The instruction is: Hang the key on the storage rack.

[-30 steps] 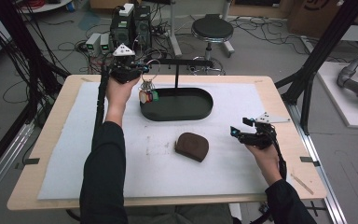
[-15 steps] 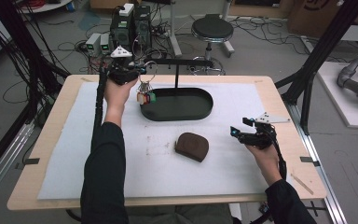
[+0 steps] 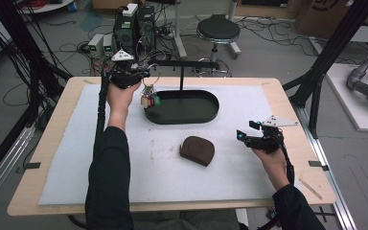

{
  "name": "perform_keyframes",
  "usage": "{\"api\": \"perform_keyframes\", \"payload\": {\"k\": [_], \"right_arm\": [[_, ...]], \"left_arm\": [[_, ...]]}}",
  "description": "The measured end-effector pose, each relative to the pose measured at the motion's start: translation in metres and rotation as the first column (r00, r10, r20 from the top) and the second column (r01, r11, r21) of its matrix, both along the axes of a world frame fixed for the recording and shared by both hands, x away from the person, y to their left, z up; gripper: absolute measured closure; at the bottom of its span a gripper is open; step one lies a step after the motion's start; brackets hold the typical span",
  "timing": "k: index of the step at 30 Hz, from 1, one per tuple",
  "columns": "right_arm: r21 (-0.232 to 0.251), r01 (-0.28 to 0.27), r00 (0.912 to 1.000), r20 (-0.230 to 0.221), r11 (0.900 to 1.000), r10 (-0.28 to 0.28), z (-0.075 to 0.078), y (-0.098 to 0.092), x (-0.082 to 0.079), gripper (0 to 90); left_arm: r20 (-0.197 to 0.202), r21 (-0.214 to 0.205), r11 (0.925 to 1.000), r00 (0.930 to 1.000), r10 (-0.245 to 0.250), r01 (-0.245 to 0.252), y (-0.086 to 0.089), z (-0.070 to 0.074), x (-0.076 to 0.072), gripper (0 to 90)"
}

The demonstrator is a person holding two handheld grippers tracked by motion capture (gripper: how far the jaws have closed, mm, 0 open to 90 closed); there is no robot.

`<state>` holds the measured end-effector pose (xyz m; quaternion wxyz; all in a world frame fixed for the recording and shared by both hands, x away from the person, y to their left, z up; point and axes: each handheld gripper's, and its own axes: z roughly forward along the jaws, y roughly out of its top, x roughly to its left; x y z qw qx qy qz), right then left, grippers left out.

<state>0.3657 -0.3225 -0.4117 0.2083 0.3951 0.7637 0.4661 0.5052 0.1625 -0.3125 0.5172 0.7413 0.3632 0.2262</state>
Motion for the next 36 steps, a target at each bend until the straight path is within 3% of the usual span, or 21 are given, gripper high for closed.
{"api": "perform_keyframes", "payload": {"k": [25, 33, 36], "right_arm": [[-0.001, -0.004, 1.0, -0.004, 1.0, 0.004, 0.0, 0.0, 0.0, 27.0], [-0.007, -0.004, 1.0, -0.002, 1.0, 0.004, 0.0, 0.001, 0.0, 27.1], [-0.006, -0.004, 1.0, -0.002, 1.0, 0.004, 0.0, 0.001, 0.0, 27.0]], "left_arm": [[0.004, -0.005, 0.9996, 0.9996, 0.028, -0.028, 0.0, -0.01, 0.0, 84.5], [0.015, -0.014, 0.9977, 0.9976, 0.067, -0.067, 0.007, -0.008, -0.004, 77.2], [0.009, -0.02, 0.9965, 0.9966, 0.082, -0.082, 0.01, -0.008, -0.007, 67.0]]}}
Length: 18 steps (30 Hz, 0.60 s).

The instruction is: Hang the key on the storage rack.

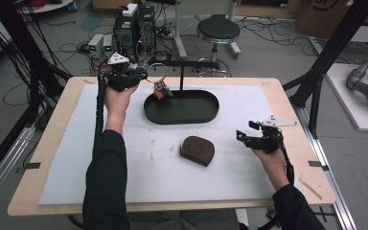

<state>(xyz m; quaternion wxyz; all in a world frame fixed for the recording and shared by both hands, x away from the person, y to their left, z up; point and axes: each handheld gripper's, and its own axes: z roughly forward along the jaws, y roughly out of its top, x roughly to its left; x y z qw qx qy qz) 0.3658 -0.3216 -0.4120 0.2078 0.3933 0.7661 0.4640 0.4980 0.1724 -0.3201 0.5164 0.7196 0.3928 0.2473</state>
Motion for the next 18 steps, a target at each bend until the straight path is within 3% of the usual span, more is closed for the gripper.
{"api": "perform_keyframes", "payload": {"k": [2, 3, 5, 10, 18], "right_arm": [[0.001, 0.0, 1.0, -0.001, 1.0, 0.0, 0.0, 0.0, 0.0, 27.0], [0.001, 0.0, 1.0, -0.001, 1.0, 0.0, 0.0, 0.0, 0.0, 27.0], [0.001, 0.0, 1.0, -0.002, 1.0, 0.0, 0.0, 0.0, 0.0, 27.0], [0.001, -0.002, 1.0, -0.005, 1.0, 0.002, 0.0, 0.0, 0.0, 27.0], [-0.005, -0.003, 1.0, -0.006, 1.0, 0.003, 0.0, 0.001, -0.001, 27.0]], "left_arm": [[-0.002, 0.004, 0.9999, 0.9999, 0.013, -0.013, 0.002, 0.0, -0.003, 58.3], [-0.008, 0.007, 0.9998, 0.9998, 0.019, -0.019, 0.002, 0.0, -0.004, 58.3], [-0.011, 0.039, 0.9987, 0.9994, 0.034, -0.033, 0.003, 0.001, -0.009, 45.5], [0.034, 0.084, 0.9959, 0.9989, 0.031, -0.034, 0.007, -0.003, -0.026, 37.9], [0.075, 0.071, 0.9975, 0.9972, 0.002, -0.007, 0.021, -0.014, -0.066, 27.4]]}}
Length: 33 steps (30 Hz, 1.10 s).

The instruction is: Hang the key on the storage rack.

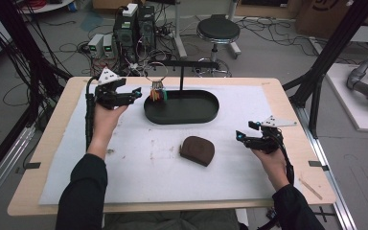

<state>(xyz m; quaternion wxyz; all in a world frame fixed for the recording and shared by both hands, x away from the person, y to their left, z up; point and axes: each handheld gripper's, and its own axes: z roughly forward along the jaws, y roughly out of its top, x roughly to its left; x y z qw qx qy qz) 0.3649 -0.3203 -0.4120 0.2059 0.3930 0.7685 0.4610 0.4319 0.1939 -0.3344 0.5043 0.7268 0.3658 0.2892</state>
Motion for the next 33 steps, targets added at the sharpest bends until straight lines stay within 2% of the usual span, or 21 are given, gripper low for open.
{"api": "perform_keyframes", "payload": {"k": [4, 11, 20, 25, 28, 33], "right_arm": [[-0.008, -0.003, 1.0, 0.003, 1.0, 0.003, 0.0, 0.002, -0.001, 27.0], [-0.02, -0.002, 1.0, 0.006, 0.9998, 0.002, 0.0, 0.002, 0.0, 27.0], [-0.022, 0.006, 1.0, -0.008, 0.9997, -0.006, -0.001, 0.002, -0.003, 26.9], [-0.027, 0.009, 0.9999, -0.005, 0.9996, -0.009, -0.002, 0.001, -0.004, 27.0], [-0.028, 0.013, 0.9999, -0.002, 0.9995, -0.013, -0.002, 0.0, -0.005, 26.9], [-0.025, 0.016, 0.9999, 0.003, 0.9996, -0.016, -0.002, -0.001, -0.006, 27.0]], "left_arm": [[0.013, -0.036, 0.9991, 0.9996, -0.023, 0.024, 0.009, -0.004, -0.022, 25.2], [0.032, -0.057, 0.9975, 0.9987, -0.041, 0.043, 0.024, -0.012, -0.059, 24.4], [0.034, -0.08, 0.9954, 0.9983, -0.049, 0.051, 0.042, -0.032, -0.092, 21.7], [0.026, -0.074, 0.9959, 0.9984, -0.05, 0.052, 0.049, -0.043, -0.101, 21.5], [0.012, -0.063, 0.9973, 0.9993, -0.036, 0.037, 0.053, -0.049, -0.101, 21.5], [0.002, -0.078, 0.9965, 0.9996, -0.029, 0.03, 0.055, -0.056, -0.098, 21.5]]}}
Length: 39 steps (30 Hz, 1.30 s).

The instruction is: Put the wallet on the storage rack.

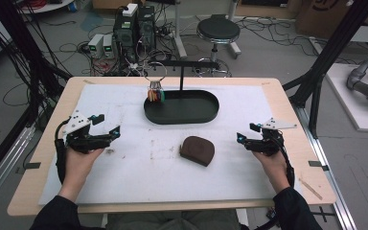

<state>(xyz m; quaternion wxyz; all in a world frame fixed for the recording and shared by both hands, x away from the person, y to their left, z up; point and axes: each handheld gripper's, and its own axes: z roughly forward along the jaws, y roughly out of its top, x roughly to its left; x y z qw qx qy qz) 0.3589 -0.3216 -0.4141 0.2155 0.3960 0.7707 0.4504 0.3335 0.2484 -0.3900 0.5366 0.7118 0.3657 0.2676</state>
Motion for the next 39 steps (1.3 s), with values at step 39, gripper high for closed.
{"api": "perform_keyframes", "payload": {"k": [39], "right_arm": [[0.036, -0.199, 0.9688, -0.143, 0.9792, 0.203, -0.019, 0.068, 0.009, 45.5]], "left_arm": [[0.003, 0.024, 0.9995, 0.9997, -0.023, 0.023, -0.006, -0.005, -0.004, 21.8]]}}
